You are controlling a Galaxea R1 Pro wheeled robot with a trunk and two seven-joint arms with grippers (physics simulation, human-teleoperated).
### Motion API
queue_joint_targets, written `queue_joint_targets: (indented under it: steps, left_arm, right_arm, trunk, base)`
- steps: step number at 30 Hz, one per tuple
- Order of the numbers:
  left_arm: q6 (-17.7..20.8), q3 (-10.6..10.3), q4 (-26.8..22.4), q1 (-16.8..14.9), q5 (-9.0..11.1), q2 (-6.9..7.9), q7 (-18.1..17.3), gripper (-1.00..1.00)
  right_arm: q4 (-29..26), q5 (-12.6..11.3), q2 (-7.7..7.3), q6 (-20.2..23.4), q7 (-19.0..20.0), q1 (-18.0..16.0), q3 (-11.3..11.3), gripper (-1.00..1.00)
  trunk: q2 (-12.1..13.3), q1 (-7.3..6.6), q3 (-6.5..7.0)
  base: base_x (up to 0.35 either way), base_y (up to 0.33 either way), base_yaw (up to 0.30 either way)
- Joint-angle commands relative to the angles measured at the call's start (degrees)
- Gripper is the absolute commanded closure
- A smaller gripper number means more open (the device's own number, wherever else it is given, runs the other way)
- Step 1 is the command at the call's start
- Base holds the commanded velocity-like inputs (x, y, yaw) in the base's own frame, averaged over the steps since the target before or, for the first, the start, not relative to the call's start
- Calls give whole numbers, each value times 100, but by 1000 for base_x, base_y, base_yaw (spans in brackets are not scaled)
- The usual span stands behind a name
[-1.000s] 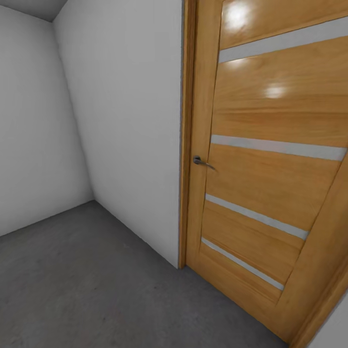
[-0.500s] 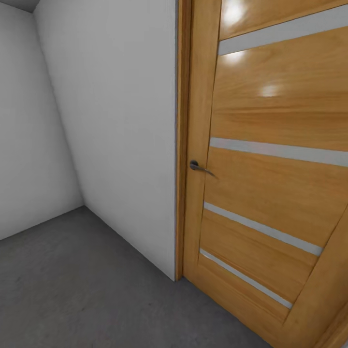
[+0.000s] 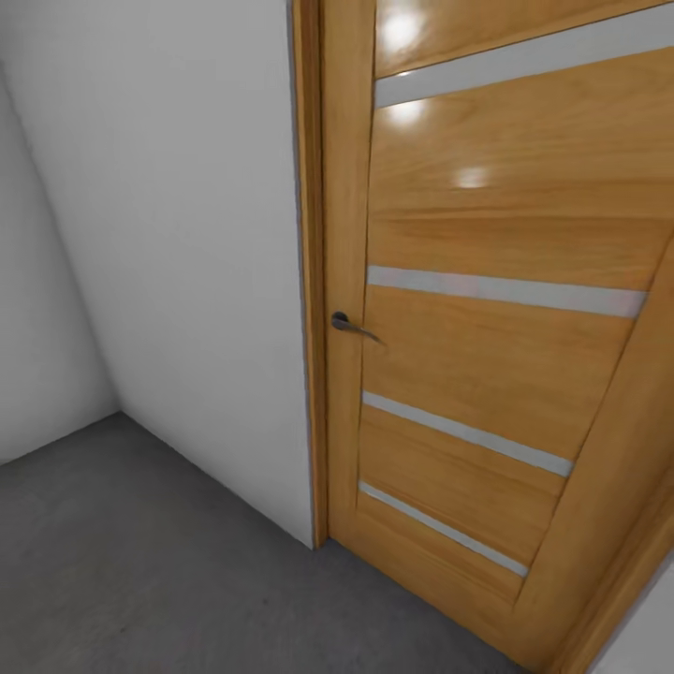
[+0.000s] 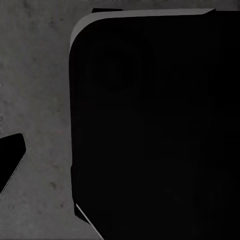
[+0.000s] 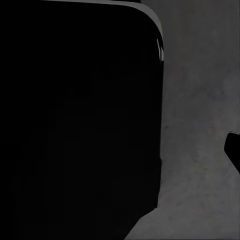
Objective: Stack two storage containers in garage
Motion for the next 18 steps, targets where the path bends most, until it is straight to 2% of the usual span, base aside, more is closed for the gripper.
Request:
queue_joint_targets:
  steps: [1, 15, 18]
  left_arm:
    - [-15, 4, 0, 0, 14, 2, -3, -100]
    - [-24, 10, 0, 0, 18, -5, -3, -100]
    - [-23, 12, 0, 0, 17, -5, -3, -100]
  right_arm:
    - [2, -8, -5, -18, -5, -2, -4, -100]
    - [2, -8, -13, -19, -5, -2, -3, -100]
    - [2, -8, -13, -19, -5, -2, 0, -100]
  trunk:
    - [-2, 0, -4]
    - [-2, 0, -4]
    - [-2, 0, -4]
  base:
    - [1, 0, -244]
    - [0, 2, -244]
    - [0, 222, -244]
